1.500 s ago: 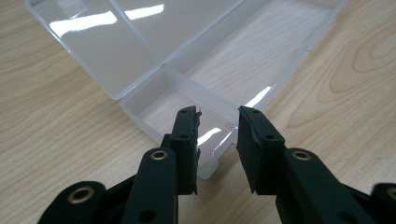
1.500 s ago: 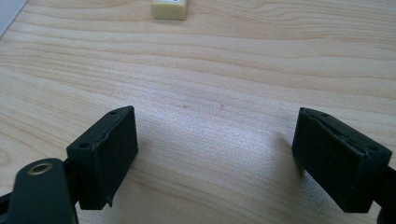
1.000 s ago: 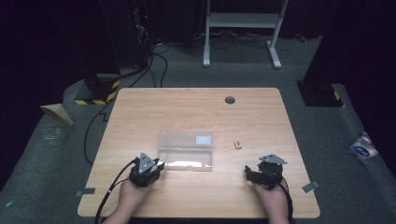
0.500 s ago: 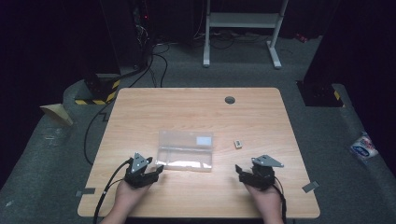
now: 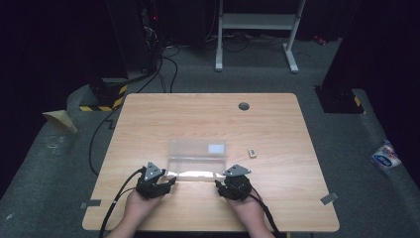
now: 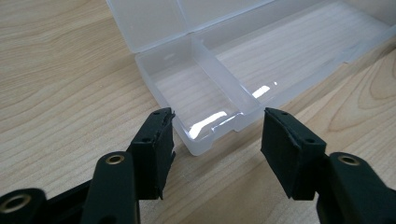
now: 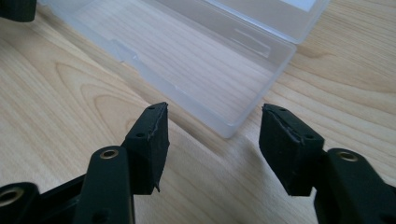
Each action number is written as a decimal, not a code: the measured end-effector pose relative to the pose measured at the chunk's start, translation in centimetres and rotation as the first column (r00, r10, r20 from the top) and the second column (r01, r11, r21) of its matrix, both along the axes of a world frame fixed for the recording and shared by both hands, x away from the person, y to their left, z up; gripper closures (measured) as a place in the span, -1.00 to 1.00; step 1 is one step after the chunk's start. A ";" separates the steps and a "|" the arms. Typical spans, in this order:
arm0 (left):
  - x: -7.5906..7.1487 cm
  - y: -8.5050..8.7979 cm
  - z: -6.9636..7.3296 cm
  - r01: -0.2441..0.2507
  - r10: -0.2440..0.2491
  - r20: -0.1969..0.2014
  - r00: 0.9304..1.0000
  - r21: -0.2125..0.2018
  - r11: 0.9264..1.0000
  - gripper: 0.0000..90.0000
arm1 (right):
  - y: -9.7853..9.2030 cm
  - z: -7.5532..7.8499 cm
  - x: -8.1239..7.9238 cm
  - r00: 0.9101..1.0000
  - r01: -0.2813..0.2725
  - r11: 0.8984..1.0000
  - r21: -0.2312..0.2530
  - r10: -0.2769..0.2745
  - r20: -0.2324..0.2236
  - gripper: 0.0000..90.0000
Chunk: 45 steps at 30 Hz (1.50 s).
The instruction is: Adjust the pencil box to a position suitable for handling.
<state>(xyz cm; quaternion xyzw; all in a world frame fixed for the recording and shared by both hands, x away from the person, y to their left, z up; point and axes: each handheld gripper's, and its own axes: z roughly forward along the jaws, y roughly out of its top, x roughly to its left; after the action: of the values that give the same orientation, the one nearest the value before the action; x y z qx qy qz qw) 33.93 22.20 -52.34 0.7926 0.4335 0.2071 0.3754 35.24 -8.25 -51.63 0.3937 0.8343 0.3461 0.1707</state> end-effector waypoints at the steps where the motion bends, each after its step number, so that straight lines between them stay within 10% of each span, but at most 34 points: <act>1: 0.0 -0.1 0.0 -0.003 0.003 0.000 1.000 0.006 1.000 -0.02 | 0.1 0.0 0.1 1.000 0.003 1.000 -0.012 -0.003 0.012 0.05; 35: 0.4 -1.3 0.0 -0.015 0.015 0.004 1.000 0.014 1.000 0.08 | -1.1 0.0 0.6 0.999 0.049 0.999 -0.002 -0.049 0.022 0.06; 45: -0.8 1.6 0.3 -0.034 0.034 0.044 0.998 0.001 0.999 -0.10 | -3.7 0.0 0.3 0.996 0.083 0.994 0.068 -0.082 -0.020 -0.04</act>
<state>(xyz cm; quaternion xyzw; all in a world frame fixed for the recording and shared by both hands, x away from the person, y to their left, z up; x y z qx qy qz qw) 33.17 23.82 -52.09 0.7806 0.4385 0.2311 0.3806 35.49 -11.93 -51.61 0.4363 0.8065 0.3638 0.1638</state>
